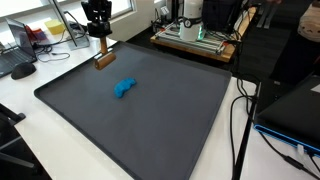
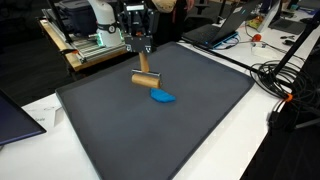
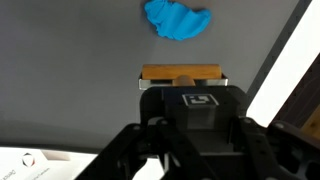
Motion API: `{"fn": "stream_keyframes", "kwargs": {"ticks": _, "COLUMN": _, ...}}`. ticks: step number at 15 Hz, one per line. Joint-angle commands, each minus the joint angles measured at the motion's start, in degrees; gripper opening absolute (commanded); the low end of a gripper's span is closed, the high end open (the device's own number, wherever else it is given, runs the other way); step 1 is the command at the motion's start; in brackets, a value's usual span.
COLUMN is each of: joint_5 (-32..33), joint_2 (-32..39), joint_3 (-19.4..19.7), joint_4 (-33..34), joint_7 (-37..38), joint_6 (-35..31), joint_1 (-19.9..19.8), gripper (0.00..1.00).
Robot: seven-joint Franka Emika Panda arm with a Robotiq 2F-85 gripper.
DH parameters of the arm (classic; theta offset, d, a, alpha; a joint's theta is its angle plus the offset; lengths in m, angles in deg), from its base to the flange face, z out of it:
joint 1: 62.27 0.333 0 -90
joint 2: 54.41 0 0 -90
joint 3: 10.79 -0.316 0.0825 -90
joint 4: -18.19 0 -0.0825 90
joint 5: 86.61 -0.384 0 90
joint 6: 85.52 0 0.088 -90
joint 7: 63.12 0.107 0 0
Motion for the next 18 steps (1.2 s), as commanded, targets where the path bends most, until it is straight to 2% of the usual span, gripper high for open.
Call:
{"fn": "stream_keyframes", "kwargs": {"ticks": 1, "joint_5": 0.00, "joint_2": 4.01, "joint_3": -5.86, "joint_4": 1.35, "joint_7": -3.60, "joint_6": -1.17, "joint_1": -4.91, "gripper": 0.22}}
{"fn": "stream_keyframes", "kwargs": {"ticks": 6, "joint_5": 0.01, "joint_2": 9.82, "joint_3": -9.87, "joint_4": 2.99, "joint_7": -4.99, "joint_6": -1.54, "joint_1": -8.21, "gripper": 0.22}}
{"fn": "stream_keyframes", "kwargs": {"ticks": 13, "joint_5": 0.03, "joint_2": 14.26, "joint_3": -14.15, "joint_4": 3.77, "joint_7": -4.61, "joint_6": -1.49, "joint_1": -12.64, "gripper": 0.22}}
{"fn": "stream_keyframes", "kwargs": {"ticks": 18, "joint_5": 0.03, "joint_2": 15.42, "joint_3": -14.28, "joint_4": 4.55, "joint_7": -4.30, "joint_6": -1.48, "joint_1": -13.36, "gripper": 0.22}}
